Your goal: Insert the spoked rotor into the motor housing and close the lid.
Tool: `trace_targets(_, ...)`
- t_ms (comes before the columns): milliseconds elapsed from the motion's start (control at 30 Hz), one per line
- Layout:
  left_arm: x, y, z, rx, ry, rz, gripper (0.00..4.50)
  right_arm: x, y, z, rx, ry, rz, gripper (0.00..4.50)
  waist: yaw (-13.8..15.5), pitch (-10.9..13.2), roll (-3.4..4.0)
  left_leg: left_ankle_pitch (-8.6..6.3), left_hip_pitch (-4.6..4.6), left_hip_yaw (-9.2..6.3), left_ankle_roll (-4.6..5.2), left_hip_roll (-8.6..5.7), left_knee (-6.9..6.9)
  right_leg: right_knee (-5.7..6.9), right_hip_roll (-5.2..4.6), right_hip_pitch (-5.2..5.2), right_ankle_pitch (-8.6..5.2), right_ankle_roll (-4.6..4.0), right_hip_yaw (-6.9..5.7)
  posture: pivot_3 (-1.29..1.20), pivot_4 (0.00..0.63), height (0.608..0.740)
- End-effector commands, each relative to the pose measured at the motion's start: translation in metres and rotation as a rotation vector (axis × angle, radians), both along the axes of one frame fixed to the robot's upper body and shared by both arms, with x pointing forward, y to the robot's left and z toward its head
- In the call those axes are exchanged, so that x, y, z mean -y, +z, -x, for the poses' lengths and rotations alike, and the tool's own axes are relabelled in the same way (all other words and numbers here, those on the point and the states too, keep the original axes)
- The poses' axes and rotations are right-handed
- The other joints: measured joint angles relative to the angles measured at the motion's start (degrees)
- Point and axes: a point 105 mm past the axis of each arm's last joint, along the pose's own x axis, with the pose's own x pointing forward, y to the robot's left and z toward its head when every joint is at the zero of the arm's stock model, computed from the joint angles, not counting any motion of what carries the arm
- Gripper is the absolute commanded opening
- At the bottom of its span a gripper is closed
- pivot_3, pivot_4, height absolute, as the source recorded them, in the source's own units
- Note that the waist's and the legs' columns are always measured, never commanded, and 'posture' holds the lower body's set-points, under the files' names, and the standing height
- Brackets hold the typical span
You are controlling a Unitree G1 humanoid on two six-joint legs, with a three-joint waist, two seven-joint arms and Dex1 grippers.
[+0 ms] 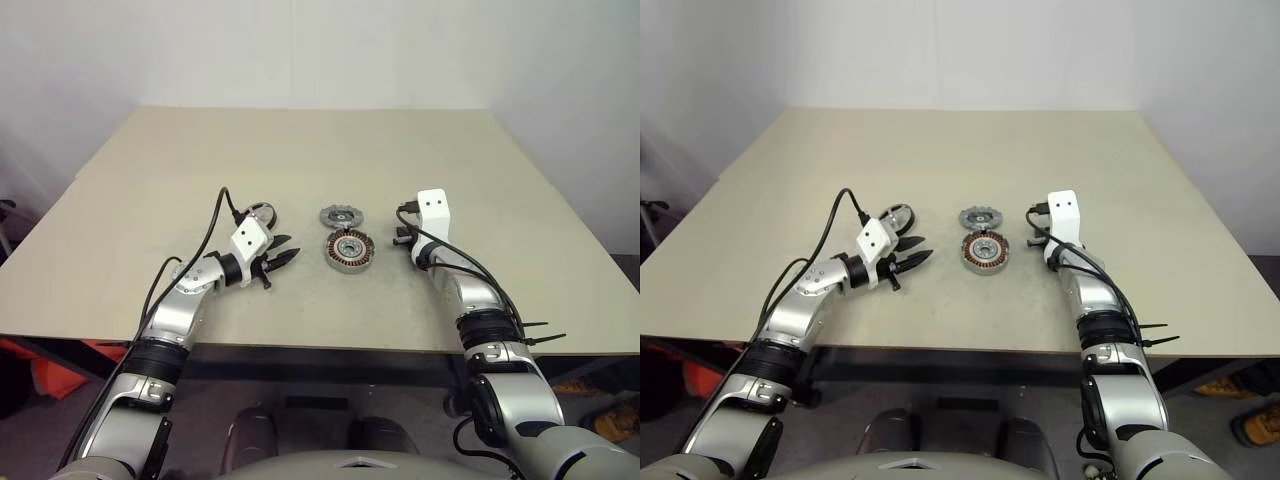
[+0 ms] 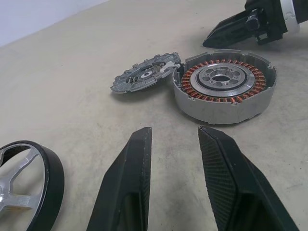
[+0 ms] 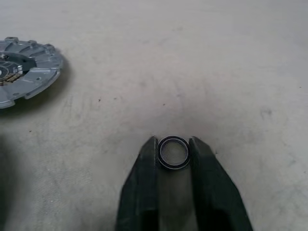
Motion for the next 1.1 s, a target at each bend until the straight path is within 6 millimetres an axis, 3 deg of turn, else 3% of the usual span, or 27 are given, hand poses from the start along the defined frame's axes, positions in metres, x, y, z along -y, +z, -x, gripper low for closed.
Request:
trace_targets(33, 0.0, 0.015, -0.003, 0.058, -0.004, 0.004, 1.65, 0.004, 0.012, 0.0, 0.033, -0.008, -0.001, 0.56, 0.0, 0.0, 0.0, 0.0, 0.01, 0.0, 0.0, 0.01, 0.0, 0.0, 0.0, 0.0, 0.0, 0.0, 0.0, 0.0, 0.0, 0.74)
trace_targets(167, 0.001, 0.015, -0.003, 0.057, -0.006, 0.005, 1.65, 0.0, 0.022, 0.0, 0.075, 0.014, -0.016, 0.56, 0.0, 0.0, 0.0, 0.0, 0.0, 0.0, -0.01, 0.0, 0.0, 0.01, 0.0, 0.0, 0.0, 0.0, 0.0, 0.0, 0.0, 0.74)
trace_targets(267, 0.002, 0.016, -0.003, 0.05, -0.009, 0.02, 1.65, -0.011, 0.045, 0.001, 0.167, 0.083, -0.069, 0.56, 0.0, 0.0, 0.01, 0.0, 0.0, 0.0, 0.0, 0.01, 0.0, 0.01, 0.01, -0.01, 0.0, 0.0, 0.0, 0.0, 0.0, 0.74)
trace_targets(367, 0.003, 0.019, -0.003, 0.045, -0.013, 0.034, 1.65, -0.032, 0.067, 0.011, 0.225, 0.217, -0.13, 0.56, 0.0, 0.0, 0.01, 0.0, 0.0, 0.0, 0.01, 0.01, 0.0, 0.01, 0.01, -0.02, 0.0, 0.0, 0.0, 0.0, 0.0, 0.74)
trace_targets(433, 0.003, 0.019, -0.003, 0.043, -0.012, 0.033, 1.65, -0.045, 0.071, 0.019, 0.221, 0.295, -0.138, 0.56, 0.0, 0.0, 0.01, -0.01, 0.01, 0.0, 0.02, 0.02, 0.0, 0.01, 0.02, -0.02, 0.0, 0.0, 0.01, 0.0, 0.0, 0.74)
trace_targets(667, 0.004, 0.017, -0.003, 0.041, -0.012, 0.029, 1.65, -0.075, 0.053, 0.038, 0.116, 0.444, -0.124, 0.56, 0.0, 0.0, 0.01, -0.01, 0.05, -0.01, 0.02, 0.02, 0.0, 0.01, 0.02, 0.03, 0.0, 0.01, 0.01, 0.0, 0.0, 0.74)
trace_targets(800, 0.002, 0.017, -0.003, 0.043, -0.007, 0.025, 1.65, -0.081, 0.042, 0.045, 0.07, 0.478, -0.109, 0.56, 0.0, 0.0, 0.01, -0.01, 0.04, -0.01, 0.02, 0.02, 0.0, 0.01, 0.02, 0.02, 0.0, 0.01, 0.01, 0.0, 0.0, 0.74)
trace_targets(1100, 0.0, 0.016, -0.003, 0.044, 0.001, 0.019, 1.65, -0.092, 0.038, 0.053, 0.051, 0.534, -0.096, 0.56, 0.0, 0.0, 0.01, 0.0, 0.04, -0.02, 0.0, 0.02, 0.0, 0.01, 0.02, 0.02, 0.0, 0.01, 0.01, 0.0, 0.0, 0.74)
